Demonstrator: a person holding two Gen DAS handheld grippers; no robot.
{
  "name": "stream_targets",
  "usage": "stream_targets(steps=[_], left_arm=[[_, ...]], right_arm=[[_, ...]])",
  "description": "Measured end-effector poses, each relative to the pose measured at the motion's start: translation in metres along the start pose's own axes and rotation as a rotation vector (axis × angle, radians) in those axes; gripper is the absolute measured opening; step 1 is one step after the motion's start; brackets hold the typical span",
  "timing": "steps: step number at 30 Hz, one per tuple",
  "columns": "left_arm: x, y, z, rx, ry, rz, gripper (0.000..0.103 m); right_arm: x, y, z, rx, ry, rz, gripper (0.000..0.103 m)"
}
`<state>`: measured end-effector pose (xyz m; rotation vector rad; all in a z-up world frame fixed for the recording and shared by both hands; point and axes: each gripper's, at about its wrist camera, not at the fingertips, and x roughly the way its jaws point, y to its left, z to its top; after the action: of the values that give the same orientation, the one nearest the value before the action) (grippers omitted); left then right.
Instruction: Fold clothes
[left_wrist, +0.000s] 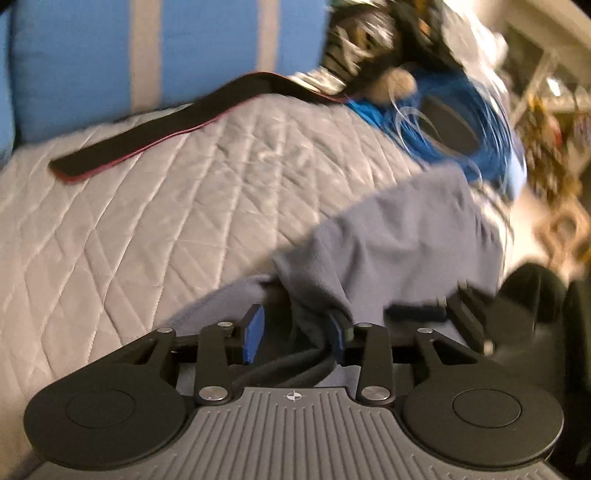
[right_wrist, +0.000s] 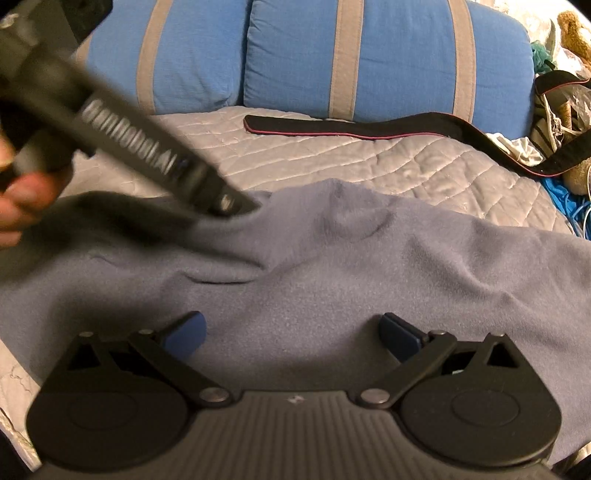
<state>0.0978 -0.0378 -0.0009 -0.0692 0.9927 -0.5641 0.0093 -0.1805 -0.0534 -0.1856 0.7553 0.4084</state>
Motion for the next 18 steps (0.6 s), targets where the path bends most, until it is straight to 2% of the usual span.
stream_targets(steps=[4,10,15,18], left_arm=[[0.012,0.035,0.006,-0.262,0.022,-0.136,0.035],[0.030,0.072,0.003,-0.555,0.054,-0.297,0.035],[0.036,0.088,0.002,-0.724,-0.014,-0.401,0.039],[0.050,0.087,0.003,-0.764,0.026,-0.410,0.045]], right_arm=[[0.000,0.001,0.001,0.000,0.001,-0.001,0.103],[-0.002,0.001,0.001,-0.003,0.000,0.002,0.103],[-0.002,0.002,0.001,-0.004,0.001,0.002,0.103],[-0.002,0.002,0.002,-0.004,0.001,0.002,0.103]])
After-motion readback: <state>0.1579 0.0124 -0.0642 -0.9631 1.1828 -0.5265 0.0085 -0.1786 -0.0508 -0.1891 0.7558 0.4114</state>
